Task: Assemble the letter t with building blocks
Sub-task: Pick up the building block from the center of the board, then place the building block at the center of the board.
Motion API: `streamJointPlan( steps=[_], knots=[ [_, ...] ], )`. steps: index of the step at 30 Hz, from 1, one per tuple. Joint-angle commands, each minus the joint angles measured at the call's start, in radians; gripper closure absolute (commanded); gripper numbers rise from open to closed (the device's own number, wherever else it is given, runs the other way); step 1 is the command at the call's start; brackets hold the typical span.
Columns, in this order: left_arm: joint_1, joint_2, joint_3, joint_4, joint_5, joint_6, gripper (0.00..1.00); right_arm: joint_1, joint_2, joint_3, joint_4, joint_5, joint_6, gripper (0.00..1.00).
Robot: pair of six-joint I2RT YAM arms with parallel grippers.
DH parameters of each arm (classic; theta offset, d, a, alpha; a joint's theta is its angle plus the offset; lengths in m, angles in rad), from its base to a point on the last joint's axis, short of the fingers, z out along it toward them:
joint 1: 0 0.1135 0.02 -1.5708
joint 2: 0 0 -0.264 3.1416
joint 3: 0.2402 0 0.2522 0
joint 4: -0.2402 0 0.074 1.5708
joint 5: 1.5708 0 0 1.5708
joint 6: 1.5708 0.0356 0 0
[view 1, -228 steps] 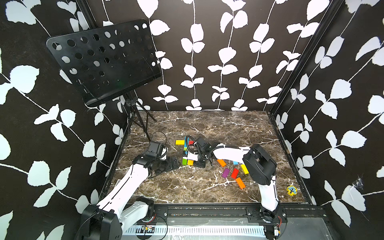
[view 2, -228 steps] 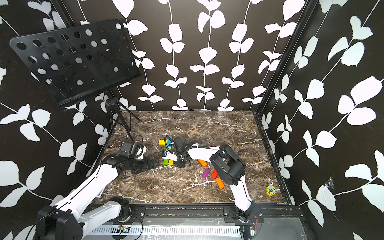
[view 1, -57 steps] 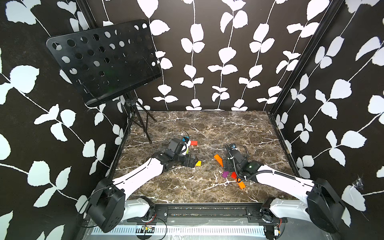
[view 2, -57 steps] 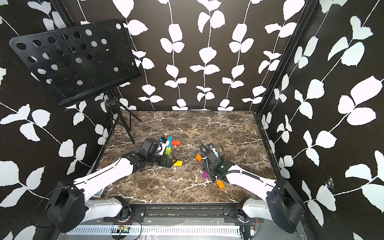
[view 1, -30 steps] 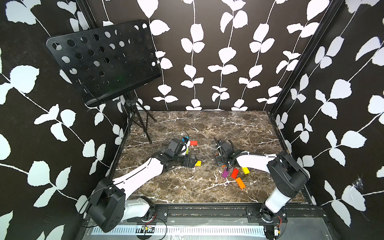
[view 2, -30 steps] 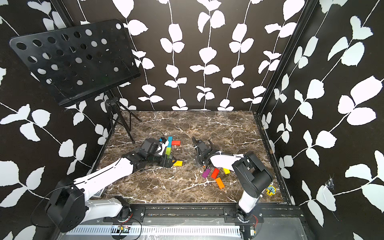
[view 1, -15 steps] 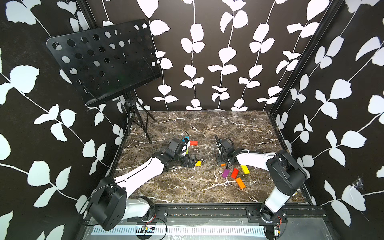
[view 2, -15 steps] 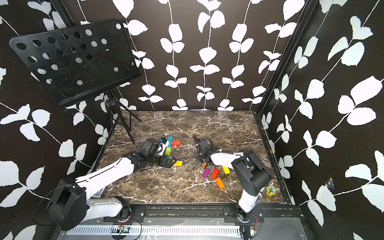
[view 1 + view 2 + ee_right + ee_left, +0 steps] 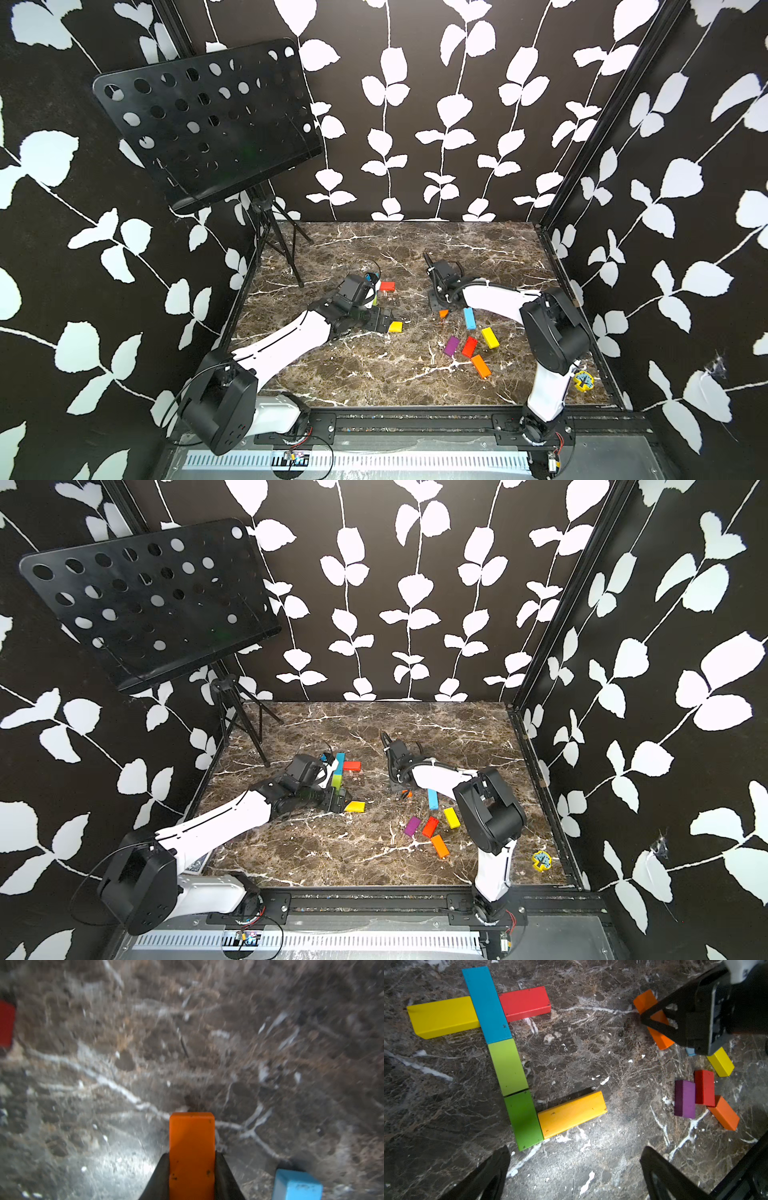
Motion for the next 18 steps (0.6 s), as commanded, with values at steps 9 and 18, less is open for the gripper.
streamJointPlan(
  steps=[9, 18],
  knots=[
    [0.030, 0.007, 0.085, -0.035, 0.014, 0.013, 0.01, -0.054, 0.127, 0.188, -0.071, 0.031, 0.050, 0.79],
    [0.044, 0.026, 0.096, -0.033, 0.027, 0.014, 0.01, -0.077, 0.188, 0.241, -0.082, 0.012, 0.064, 0.79]
  ],
)
